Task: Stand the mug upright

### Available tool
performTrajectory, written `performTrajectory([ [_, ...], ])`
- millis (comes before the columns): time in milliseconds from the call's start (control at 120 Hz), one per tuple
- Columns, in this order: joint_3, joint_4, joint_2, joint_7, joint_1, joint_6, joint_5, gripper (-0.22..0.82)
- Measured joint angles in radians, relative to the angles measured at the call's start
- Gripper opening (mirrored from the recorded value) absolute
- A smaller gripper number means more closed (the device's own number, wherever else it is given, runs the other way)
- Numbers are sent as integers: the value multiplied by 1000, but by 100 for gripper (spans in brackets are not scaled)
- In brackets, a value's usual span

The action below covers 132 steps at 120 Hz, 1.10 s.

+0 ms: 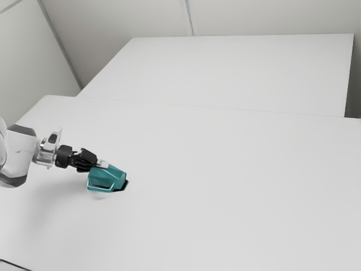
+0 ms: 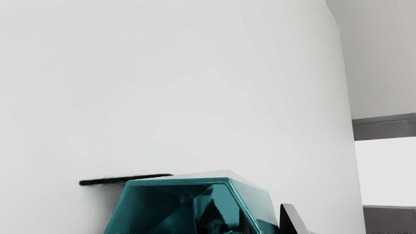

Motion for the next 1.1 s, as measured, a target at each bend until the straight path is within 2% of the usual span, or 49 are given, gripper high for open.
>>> performTrajectory([
  [167, 0, -3, -20, 4, -10, -15, -7, -12],
  [567, -13, -6, -93, -15, -56, -23, -9, -13],
  [783, -64, 0, -163, -58, -66, 39, 45, -14],
  [1100, -151, 89, -186, -185, -64, 135, 256, -15],
])
